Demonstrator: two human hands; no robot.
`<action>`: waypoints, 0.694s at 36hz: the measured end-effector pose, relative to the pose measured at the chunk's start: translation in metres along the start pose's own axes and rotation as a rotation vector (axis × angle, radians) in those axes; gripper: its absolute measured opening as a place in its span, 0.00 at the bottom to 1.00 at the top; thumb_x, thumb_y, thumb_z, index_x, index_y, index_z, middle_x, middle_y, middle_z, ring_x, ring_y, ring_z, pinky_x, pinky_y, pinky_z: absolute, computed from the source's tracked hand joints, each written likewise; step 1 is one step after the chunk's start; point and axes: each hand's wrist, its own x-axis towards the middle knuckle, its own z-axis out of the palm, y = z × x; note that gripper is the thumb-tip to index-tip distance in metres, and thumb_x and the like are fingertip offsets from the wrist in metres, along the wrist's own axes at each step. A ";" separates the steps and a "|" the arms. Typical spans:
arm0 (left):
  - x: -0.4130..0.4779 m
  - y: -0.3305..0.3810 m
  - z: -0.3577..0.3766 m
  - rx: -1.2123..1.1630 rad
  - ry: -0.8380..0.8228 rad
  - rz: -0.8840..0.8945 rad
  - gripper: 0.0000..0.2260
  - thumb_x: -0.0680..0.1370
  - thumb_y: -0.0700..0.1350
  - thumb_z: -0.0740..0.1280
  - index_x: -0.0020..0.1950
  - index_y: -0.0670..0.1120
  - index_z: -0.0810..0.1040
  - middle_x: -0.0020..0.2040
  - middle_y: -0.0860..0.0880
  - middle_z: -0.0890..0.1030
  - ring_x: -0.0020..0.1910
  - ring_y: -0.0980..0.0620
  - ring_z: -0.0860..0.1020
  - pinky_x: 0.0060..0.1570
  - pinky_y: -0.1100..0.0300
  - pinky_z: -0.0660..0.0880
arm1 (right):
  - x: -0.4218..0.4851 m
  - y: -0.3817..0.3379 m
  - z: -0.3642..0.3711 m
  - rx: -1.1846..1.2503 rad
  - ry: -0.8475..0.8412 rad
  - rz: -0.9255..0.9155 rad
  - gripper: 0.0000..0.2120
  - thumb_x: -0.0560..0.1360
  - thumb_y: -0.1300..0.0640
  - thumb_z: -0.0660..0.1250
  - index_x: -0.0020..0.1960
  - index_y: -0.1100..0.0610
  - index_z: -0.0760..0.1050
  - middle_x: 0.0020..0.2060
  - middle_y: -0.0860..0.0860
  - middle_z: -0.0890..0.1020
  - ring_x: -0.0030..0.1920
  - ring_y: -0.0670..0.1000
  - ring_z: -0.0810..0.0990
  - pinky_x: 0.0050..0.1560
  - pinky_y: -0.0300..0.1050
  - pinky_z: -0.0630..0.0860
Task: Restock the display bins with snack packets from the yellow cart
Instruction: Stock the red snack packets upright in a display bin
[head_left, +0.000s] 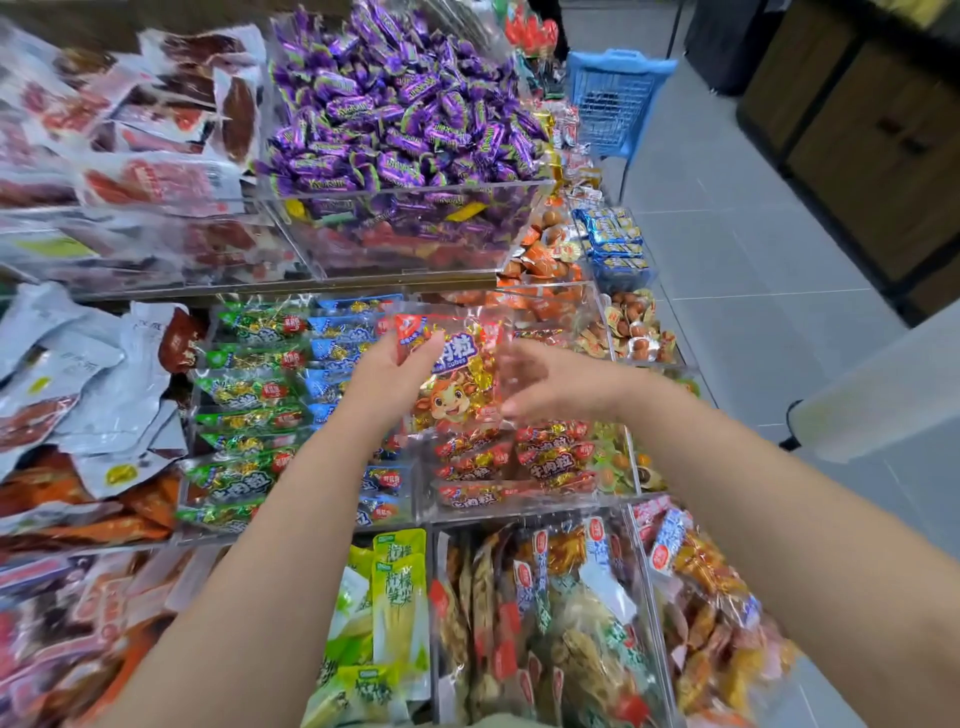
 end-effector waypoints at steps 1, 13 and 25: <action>0.002 0.001 0.002 0.035 -0.022 0.024 0.15 0.78 0.61 0.62 0.58 0.53 0.74 0.48 0.58 0.77 0.44 0.58 0.75 0.46 0.62 0.71 | 0.004 0.000 -0.001 0.136 -0.002 0.008 0.43 0.62 0.53 0.79 0.70 0.41 0.59 0.59 0.43 0.72 0.53 0.44 0.80 0.49 0.39 0.78; 0.049 -0.024 -0.011 0.870 0.099 0.189 0.41 0.73 0.70 0.60 0.78 0.49 0.54 0.79 0.48 0.53 0.78 0.45 0.45 0.73 0.41 0.45 | 0.058 0.014 -0.009 0.454 0.515 0.132 0.43 0.68 0.65 0.74 0.76 0.55 0.54 0.68 0.57 0.71 0.58 0.55 0.78 0.56 0.51 0.77; 0.072 -0.057 -0.001 1.103 0.059 0.042 0.52 0.70 0.68 0.63 0.77 0.46 0.35 0.79 0.45 0.39 0.77 0.43 0.36 0.72 0.38 0.38 | 0.122 -0.003 -0.014 0.353 0.498 0.059 0.22 0.73 0.69 0.67 0.65 0.57 0.69 0.53 0.52 0.81 0.48 0.49 0.79 0.49 0.38 0.76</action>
